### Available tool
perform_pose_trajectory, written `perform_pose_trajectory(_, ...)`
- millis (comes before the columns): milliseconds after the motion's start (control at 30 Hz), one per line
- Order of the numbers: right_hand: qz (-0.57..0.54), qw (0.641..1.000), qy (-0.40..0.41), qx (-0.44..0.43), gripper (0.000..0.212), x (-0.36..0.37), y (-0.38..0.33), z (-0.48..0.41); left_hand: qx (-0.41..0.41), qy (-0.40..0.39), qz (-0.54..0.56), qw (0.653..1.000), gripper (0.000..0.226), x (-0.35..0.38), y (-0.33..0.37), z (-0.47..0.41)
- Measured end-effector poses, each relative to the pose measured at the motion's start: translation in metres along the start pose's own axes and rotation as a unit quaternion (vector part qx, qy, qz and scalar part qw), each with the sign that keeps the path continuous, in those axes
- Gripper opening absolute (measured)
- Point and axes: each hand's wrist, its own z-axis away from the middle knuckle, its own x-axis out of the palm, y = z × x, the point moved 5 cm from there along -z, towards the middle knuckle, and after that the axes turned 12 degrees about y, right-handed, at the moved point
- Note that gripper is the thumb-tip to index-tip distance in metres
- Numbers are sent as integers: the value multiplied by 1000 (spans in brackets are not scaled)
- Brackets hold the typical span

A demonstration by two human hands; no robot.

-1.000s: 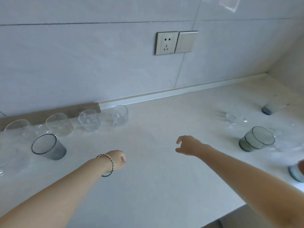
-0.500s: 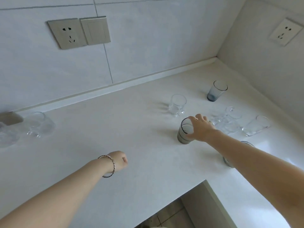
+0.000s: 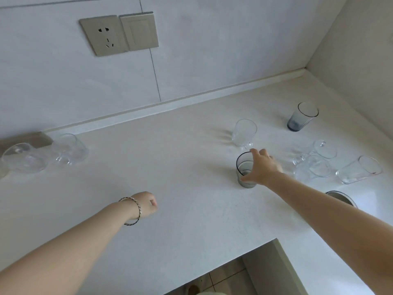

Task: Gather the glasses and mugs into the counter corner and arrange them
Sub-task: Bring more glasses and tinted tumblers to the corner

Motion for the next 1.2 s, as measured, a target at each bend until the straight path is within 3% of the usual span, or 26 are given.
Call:
perform_pose_trajectory(267,10,982,-53,-180,94,22,-147,47,-82,33,79,993,20,-11,-94,36)
perform_pose_trajectory(433,-6,958,-82,-274,98,44,-273,89,-144,59,128,979,11,-17,-195,70)
perform_pose_trajectory(567,-8,944,-84,-318,98,63,-374,118,-173,77,146,971,24,-26,-278,98)
perform_pose_trajectory(733,3,934,-80,-348,100,88,-496,141,-193,78,156,966,27,-37,-369,121)
perform_pose_trajectory(867,-9,943,-69,-326,94,106,-567,147,-198,79,162,964,28,-44,-420,131)
perform_pose_trajectory(1033,-5,955,-54,-290,86,123,-609,147,-195,84,174,962,28,-44,-457,132)
perform_pose_trajectory(1200,-1,954,-42,-297,104,128,-616,152,-187,71,177,964,27,-39,-463,126)
